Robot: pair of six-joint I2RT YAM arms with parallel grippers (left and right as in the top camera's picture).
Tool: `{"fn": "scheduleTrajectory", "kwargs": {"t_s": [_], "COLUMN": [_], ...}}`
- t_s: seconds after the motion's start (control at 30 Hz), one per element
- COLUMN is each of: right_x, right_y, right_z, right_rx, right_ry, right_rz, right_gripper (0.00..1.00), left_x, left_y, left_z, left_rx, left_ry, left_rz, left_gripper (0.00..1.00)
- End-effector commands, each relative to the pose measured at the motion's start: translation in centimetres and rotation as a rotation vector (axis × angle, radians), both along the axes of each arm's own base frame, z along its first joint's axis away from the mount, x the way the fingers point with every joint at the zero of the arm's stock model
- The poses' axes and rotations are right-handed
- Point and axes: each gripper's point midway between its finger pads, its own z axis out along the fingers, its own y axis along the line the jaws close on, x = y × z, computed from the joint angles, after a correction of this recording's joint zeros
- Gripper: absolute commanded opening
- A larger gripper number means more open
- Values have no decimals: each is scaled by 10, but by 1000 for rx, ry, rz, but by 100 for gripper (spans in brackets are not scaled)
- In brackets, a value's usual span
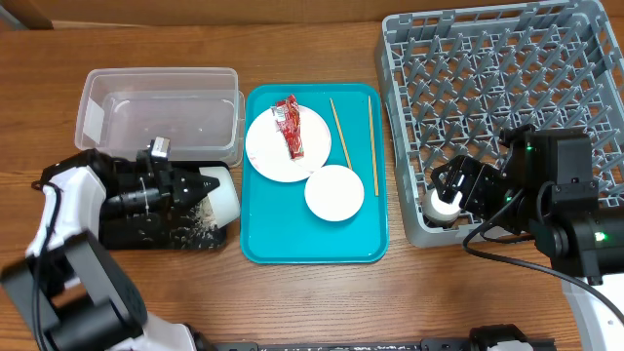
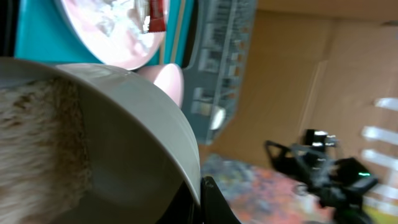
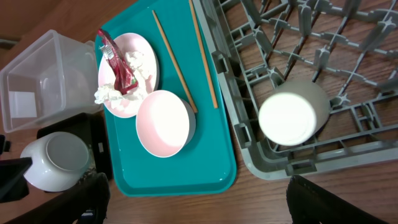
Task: Sort waste into correct bins and load items into the dishwasher
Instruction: 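Tip the bowl over the black tray to pour out the rice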
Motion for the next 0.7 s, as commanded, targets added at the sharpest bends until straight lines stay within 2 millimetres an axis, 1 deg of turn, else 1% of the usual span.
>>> {"fn": "scheduleTrajectory", "kwargs": {"t_s": [0.0,0.1,0.17,0.23,0.27,0.33,0.37,0.4,0.43,0.47,0.53,0.57,0.6,0.63,0.67], "right_x": [1,0,0,0,0,0,0,0,0,1,0,0,0,1,0], "right_y": [0,-1,-1,-1,-1,-1,-1,0,-1,-1,-1,-1,-1,0,-1], "right_z": [10,9,9,9,9,9,9,9,9,9,9,9,9,9,9], "right_rx": [4,4,4,4,4,4,4,4,4,4,4,4,4,4,4], "right_ry": [-31,-28,-29,-29,-29,-29,-29,-28,-28,-30,-29,-29,-29,-30,-29], "right_rz": [2,2,2,2,2,2,2,3,2,2,2,2,2,3,2], "right_gripper": [92,92,92,92,92,92,92,92,93,93,93,93,93,93,93], "left_x": [14,14,12,12,13,8,5,4,2,-1,-4,-5,-4,-3,-3], "left_y": [10,18,24,29,32,31,29,28,29,27,24,24,26,27,26], "left_z": [16,10,11,11,8,7,11,10,6,11,26,27,26,26,32], "left_rx": [-133,-132,-135,-116,-91,-92,-82,-41,-22,-73,-78,-57,-53,-82,-118], "left_ry": [-174,-156,-144,-183,-206,-177,-218,-291,-292,-221,-325,-377,-379,-332,-292], "left_rz": [71,93,114,120,114,110,96,65,53,74,73,62,68,90,114], "left_gripper": [4,4,4,4,4,4,4,4,4,4,4,4,4,4,4]}}
